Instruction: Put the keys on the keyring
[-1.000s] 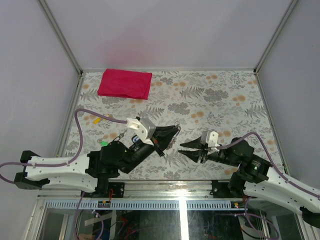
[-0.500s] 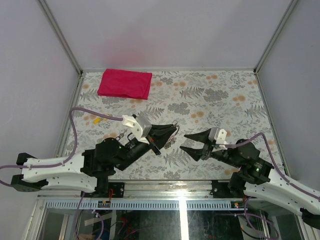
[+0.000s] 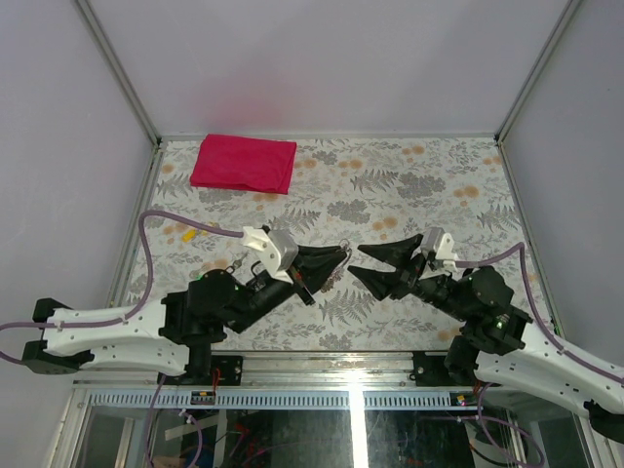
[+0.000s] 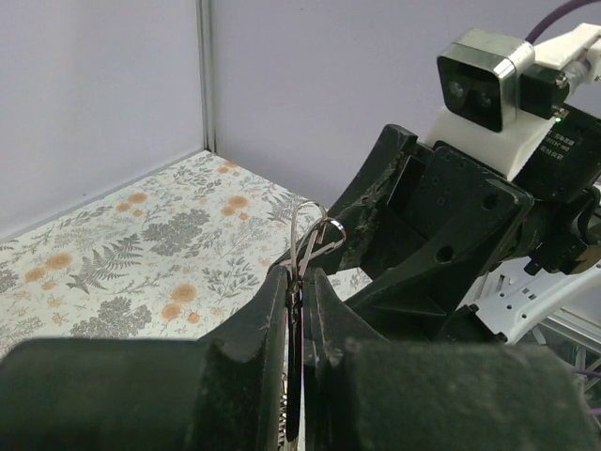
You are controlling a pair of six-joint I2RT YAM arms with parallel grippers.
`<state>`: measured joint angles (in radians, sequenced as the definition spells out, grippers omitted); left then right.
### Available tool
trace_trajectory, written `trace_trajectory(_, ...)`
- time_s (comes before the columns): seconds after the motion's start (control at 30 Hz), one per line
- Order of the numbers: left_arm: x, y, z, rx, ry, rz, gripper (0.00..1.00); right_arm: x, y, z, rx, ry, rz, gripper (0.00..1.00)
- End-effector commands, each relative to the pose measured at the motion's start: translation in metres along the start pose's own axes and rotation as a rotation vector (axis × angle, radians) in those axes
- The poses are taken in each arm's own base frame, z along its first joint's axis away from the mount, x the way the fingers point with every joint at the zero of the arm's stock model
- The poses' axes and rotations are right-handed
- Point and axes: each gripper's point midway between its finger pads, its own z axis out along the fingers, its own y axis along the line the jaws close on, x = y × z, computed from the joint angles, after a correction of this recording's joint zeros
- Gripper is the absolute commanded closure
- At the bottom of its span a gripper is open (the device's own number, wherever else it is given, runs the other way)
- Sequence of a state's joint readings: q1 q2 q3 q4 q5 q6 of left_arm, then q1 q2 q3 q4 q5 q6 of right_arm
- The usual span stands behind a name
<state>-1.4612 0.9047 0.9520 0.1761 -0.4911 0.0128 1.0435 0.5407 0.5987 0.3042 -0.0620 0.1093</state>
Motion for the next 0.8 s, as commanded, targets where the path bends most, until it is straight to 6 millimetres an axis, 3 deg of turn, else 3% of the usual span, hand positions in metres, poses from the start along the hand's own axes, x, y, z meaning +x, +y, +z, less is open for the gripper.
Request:
trace_trajectory(0.0, -0.02, -0.004, 0.006, 0.003, -0.049, -0.036, 1.0, -0.031, -0.008, 0.002, 0.047, -0.074, -0.022, 0.46)
trace_trajectory(0.37, -0.009, 0.013, 0.013, -0.145, 0.061, -0.047, 1.0, -0.032, -0.014, -0.022, 0.063, -0.035, -0.156, 0.5)
trace_trajectory(0.6, -0.013, 0.02, 0.016, -0.206, 0.085, -0.052, 1.0, -0.038, 0.012, -0.025, -0.085, -0.001, -0.191, 0.53)
trace_trajectory(0.77, -0.013, 0.026, 0.019, -0.27, 0.118, -0.043, 1.0, -0.038, 0.035, -0.014, -0.216, -0.006, -0.156, 0.53)
